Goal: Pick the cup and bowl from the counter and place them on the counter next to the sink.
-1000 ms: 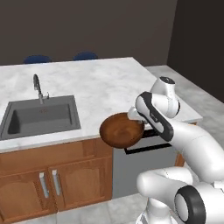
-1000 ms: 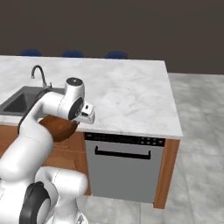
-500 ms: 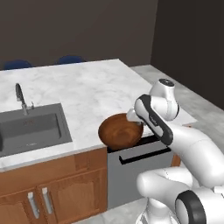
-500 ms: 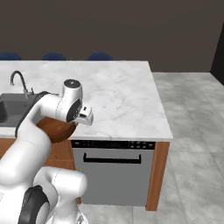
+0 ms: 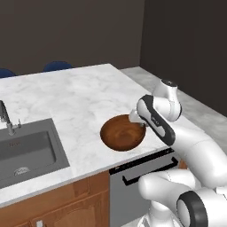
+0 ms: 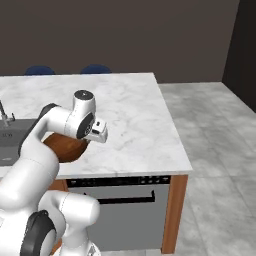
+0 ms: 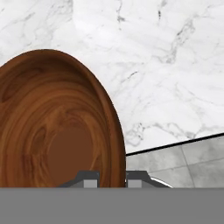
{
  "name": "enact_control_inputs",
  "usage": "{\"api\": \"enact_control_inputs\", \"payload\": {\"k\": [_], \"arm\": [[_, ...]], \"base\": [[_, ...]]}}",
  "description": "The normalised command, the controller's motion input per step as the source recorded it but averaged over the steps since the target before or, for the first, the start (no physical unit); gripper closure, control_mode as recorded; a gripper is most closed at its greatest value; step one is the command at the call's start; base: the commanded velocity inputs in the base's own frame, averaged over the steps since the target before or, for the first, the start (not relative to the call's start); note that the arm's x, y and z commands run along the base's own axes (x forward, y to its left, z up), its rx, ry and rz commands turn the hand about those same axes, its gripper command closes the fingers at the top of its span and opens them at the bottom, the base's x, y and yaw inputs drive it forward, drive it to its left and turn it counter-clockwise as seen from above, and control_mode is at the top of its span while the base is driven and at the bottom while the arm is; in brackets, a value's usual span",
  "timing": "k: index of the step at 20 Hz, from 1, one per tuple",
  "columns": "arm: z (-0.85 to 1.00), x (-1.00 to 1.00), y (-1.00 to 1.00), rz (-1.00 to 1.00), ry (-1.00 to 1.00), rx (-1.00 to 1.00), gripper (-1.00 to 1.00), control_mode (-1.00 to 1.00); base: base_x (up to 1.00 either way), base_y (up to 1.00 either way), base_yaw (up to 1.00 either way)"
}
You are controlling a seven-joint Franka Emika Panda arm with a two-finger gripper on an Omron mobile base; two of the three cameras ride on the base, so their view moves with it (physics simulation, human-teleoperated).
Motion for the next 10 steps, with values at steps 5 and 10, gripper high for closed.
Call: {"api": "enact_control_inputs", "payload": {"k": [5,10], "arm": [[0.00,0.00,0.00,0.00,0.00,0.00,1.00,1.00],[0.00,0.00,0.00,0.00,0.00,0.00,1.00,1.00]], "base": [[0.17,0.06,-0.05],[0.36,0.31,0.00]]}}
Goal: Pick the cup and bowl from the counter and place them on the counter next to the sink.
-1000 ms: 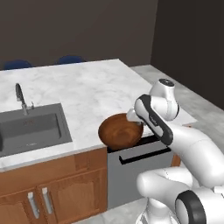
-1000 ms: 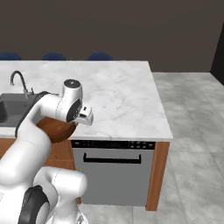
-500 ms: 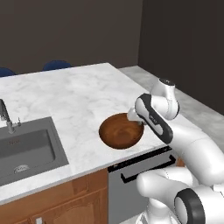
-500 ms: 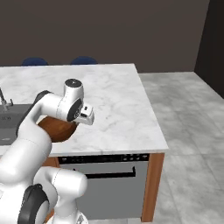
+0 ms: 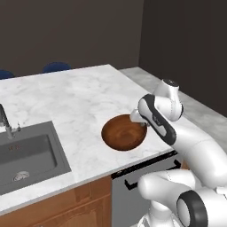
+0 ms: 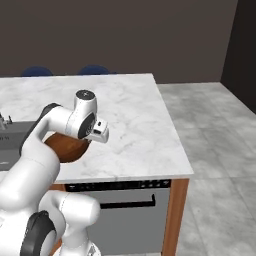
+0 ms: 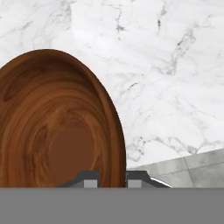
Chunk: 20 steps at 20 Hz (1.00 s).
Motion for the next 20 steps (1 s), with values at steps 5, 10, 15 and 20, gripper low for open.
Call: {"api": "enact_control_inputs", "payload": {"k": [5,10,15,20], "arm": [[0.00,0.00,0.00,0.00,0.00,0.00,1.00,1.00],[0.00,0.00,0.00,0.00,0.00,0.00,1.00,1.00],[0.00,0.00,0.00,0.00,0.00,0.00,1.00,1.00],[0.00,0.00,0.00,0.00,0.00,0.00,1.00,1.00]], "base": [[0.37,0.36,0.02],[0.01,0.00,0.02],[0.00,0.00,0.00],[0.00,0.00,0.00]]}}
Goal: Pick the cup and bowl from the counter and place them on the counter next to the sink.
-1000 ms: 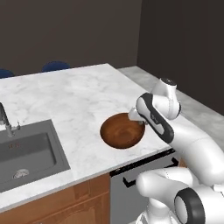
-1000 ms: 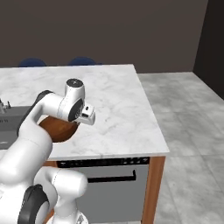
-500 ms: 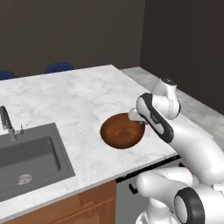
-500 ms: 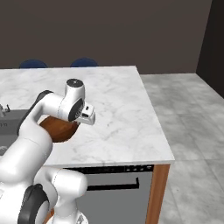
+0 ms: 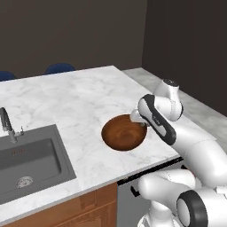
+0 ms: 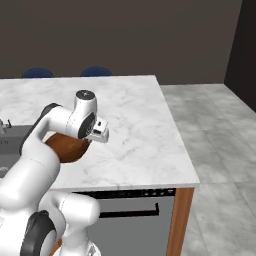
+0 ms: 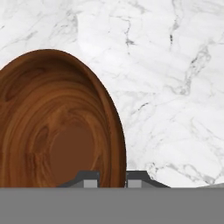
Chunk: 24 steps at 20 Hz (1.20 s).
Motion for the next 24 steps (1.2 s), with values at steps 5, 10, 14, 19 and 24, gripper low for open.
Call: {"api": "enact_control_inputs", "payload": {"k": [5,10,14,19,24], "arm": [[-0.05,0.00,0.13,0.00,0.00,0.00,1.00,-1.00],[-0.18,0.00,0.49,0.00,0.07,0.00,1.00,-1.00],[-0.11,0.00,0.61,0.00,0.06,0.00,1.00,-1.00],[-0.02,0.05,0.25,0.06,0.04,0.00,1.00,-1.00],[0.00,0.00,0.13,0.08,0.00,0.03,1.00,-1.00]], "base": [[0.00,0.00,0.00],[0.00,0.00,0.00],[0.00,0.00,0.00],[0.00,0.00,0.00],[0.00,0.00,0.00]]}}
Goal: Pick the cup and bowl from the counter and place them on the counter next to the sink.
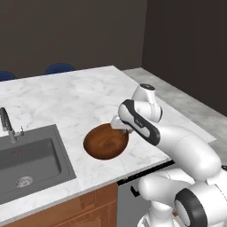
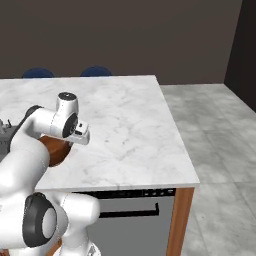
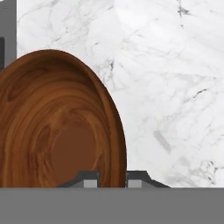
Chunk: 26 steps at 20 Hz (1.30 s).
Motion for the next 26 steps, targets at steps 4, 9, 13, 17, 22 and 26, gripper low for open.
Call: {"api": "enact_control_inputs", "payload": {"k": [4,9,13,17,22,26], "arm": [[-0.01,0.08,0.22,0.06,0.00,0.03,1.00,-1.00],[-0.12,0.24,0.44,0.00,-0.05,0.00,1.00,-1.00],[-0.08,0.21,0.50,-0.01,-0.01,0.00,1.00,-1.00],[-0.06,0.14,0.47,-0.06,0.00,0.00,1.00,-1.00],[-0.08,0.18,0.22,-0.07,0.00,0.00,1.00,-1.00],[-0.23,0.18,0.01,-0.05,0.00,-0.03,1.00,-1.00]], "base": [[0.00,0.00,0.00],[0.00,0.00,0.00],[0.00,0.00,0.00],[0.00,0.00,0.00],[0.00,0.00,0.00],[0.00,0.00,0.00]]}}
